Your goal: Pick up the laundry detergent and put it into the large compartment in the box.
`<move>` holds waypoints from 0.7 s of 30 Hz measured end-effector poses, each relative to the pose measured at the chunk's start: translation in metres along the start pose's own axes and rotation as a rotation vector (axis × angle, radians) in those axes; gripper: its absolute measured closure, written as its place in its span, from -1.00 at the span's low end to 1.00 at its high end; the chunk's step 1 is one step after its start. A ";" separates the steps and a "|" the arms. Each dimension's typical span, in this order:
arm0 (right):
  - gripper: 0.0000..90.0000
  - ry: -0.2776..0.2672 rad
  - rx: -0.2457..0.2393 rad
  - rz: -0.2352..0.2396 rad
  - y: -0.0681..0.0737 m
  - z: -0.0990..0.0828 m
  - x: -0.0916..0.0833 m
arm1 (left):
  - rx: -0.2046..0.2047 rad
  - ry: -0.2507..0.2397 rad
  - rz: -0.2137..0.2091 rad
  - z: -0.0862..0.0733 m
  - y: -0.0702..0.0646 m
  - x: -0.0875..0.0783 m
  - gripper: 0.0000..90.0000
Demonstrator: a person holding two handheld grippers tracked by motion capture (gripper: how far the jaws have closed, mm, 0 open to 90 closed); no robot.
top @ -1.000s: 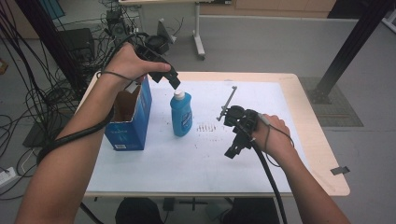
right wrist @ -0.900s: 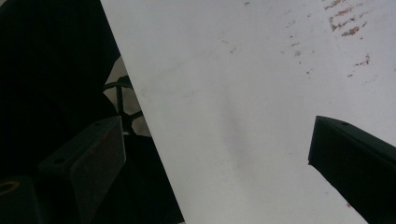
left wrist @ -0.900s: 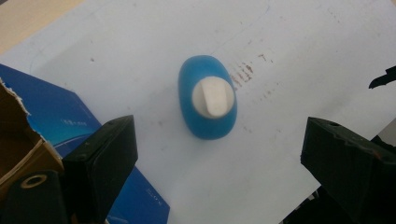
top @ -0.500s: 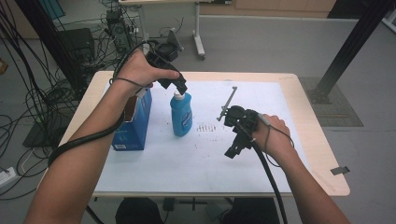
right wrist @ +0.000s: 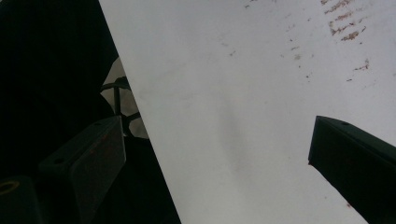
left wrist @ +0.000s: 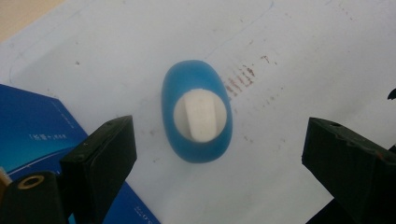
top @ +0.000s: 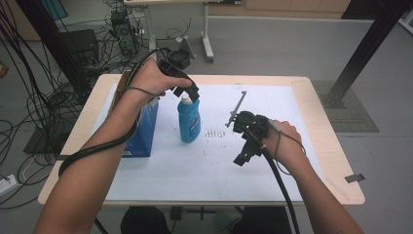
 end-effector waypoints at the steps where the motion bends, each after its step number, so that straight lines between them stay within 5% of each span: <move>1: -0.92 -0.001 0.001 0.003 0.000 0.000 0.000 | 0.000 0.000 0.003 0.000 0.000 0.001 -0.77; 21: -0.92 -0.002 -0.010 0.000 0.000 -0.002 0.003 | -0.019 -0.032 0.060 0.000 -0.001 0.024 -0.76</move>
Point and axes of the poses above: each handheld gripper's, and its own axes: x roughly forward along the jaws, z roughly out of its top, y roughly to its left, the point moved 5 cm from there along x, roughly forward along the jaws, and after that the axes turned 2 degrees about -y, right-handed, at the moved point
